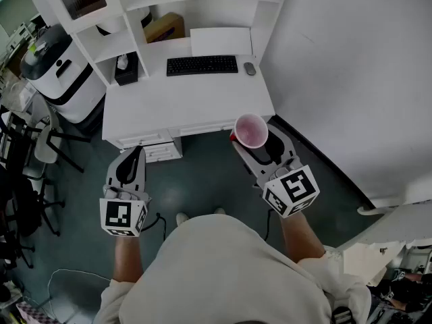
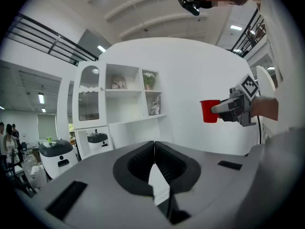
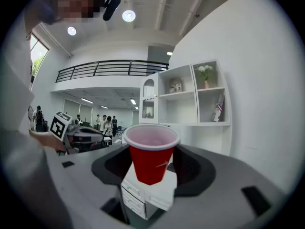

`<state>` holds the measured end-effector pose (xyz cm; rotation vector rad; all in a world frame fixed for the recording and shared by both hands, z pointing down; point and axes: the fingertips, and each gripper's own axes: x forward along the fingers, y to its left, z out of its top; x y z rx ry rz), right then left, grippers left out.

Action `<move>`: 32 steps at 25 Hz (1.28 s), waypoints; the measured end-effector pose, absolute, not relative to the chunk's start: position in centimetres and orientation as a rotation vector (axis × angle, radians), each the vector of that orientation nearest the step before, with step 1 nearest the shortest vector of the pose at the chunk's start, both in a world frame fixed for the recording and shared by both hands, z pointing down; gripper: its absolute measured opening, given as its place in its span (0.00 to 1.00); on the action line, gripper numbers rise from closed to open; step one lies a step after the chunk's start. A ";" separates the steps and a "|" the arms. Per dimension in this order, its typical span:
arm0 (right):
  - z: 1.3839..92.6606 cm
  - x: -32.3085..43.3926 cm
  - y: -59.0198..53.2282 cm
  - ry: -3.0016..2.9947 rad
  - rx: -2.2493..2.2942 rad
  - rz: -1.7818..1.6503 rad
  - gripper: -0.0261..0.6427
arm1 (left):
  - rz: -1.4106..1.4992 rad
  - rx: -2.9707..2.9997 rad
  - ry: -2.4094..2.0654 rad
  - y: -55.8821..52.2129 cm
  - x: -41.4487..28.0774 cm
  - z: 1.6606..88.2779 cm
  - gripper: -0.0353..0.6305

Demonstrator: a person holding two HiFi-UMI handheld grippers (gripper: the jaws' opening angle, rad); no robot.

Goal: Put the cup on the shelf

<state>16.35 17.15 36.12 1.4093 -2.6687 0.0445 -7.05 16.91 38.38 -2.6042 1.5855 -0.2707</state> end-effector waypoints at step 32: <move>38.5 19.1 12.7 -2.705 1.279 0.069 0.45 | -0.301 -2.595 1.661 13.1 -3.5 41.6 0.06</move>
